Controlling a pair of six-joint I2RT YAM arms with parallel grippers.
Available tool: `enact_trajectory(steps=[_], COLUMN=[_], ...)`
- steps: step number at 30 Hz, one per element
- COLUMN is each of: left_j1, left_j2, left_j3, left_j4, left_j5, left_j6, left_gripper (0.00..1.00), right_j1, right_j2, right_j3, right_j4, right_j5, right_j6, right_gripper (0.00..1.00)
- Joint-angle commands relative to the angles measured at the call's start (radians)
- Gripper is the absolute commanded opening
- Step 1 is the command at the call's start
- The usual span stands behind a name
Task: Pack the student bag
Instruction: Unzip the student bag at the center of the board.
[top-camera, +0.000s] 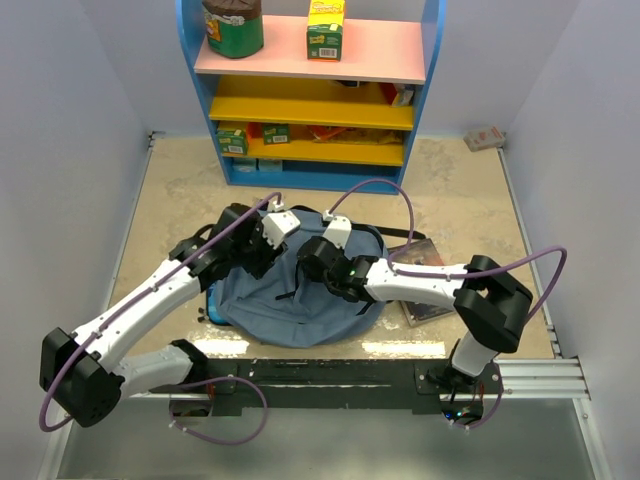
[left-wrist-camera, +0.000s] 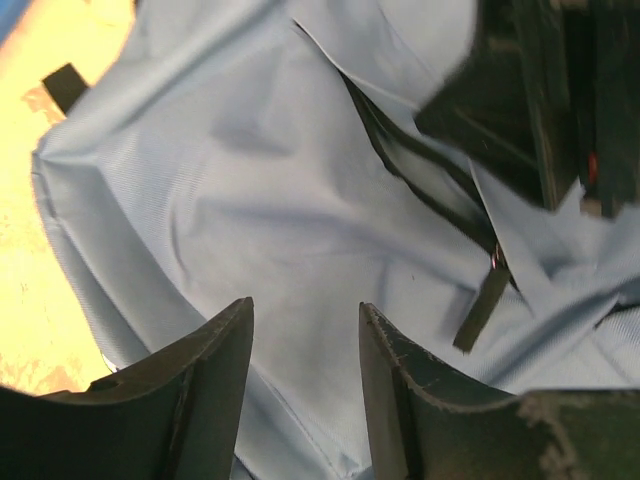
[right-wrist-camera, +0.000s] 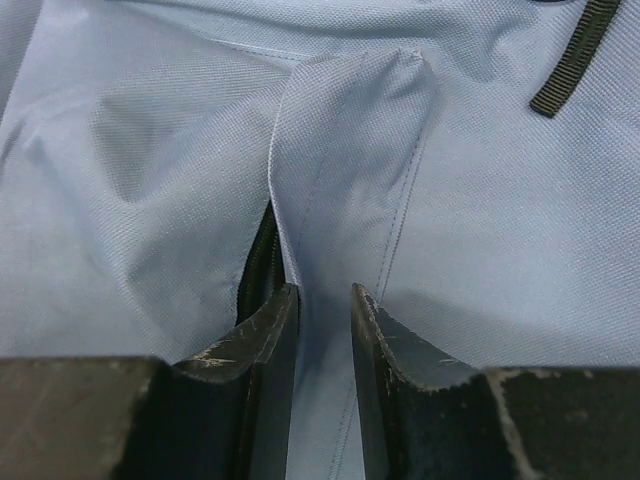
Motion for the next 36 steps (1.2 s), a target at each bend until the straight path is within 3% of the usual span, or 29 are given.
enact_trajectory(steps=[1, 5, 11, 13, 16, 17, 21, 30, 36], left_j1=[0.017, 0.017, 0.017, 0.017, 0.017, 0.017, 0.015, 0.014, 0.002], left_j2=[-0.003, 0.008, 0.054, 0.081, 0.13, 0.141, 0.181, 0.273, 0.299], left_j3=[0.055, 0.063, 0.048, 0.048, 0.058, 0.061, 0.08, 0.138, 0.111], left_j4=[0.07, 0.066, 0.072, 0.066, 0.043, 0.035, 0.039, 0.043, 0.059], left_j5=[-0.008, 0.006, -0.008, -0.016, -0.033, -0.033, 0.038, 0.095, 0.122], left_j6=[-0.086, -0.115, -0.142, -0.147, -0.173, -0.188, -0.207, -0.222, -0.214], left_gripper=[0.5, 0.55, 0.61, 0.62, 0.63, 0.63, 0.72, 0.95, 0.98], right_j1=[0.004, 0.004, 0.017, 0.023, 0.032, 0.033, 0.052, 0.056, 0.056], right_j2=[-0.015, -0.004, 0.034, 0.042, 0.026, 0.016, -0.032, -0.077, -0.084], right_j3=[0.039, 0.047, 0.057, 0.051, 0.024, -0.002, -0.076, -0.182, -0.228], right_j4=[-0.036, -0.013, -0.007, -0.005, -0.004, 0.004, 0.045, 0.148, 0.199], right_j5=[0.043, 0.032, 0.026, 0.026, 0.035, 0.044, 0.061, 0.061, 0.058], right_j6=[0.01, 0.007, 0.012, 0.016, 0.036, 0.053, 0.085, 0.118, 0.133], right_gripper=[0.31, 0.39, 0.39, 0.36, 0.23, 0.14, 0.0, 0.0, 0.0])
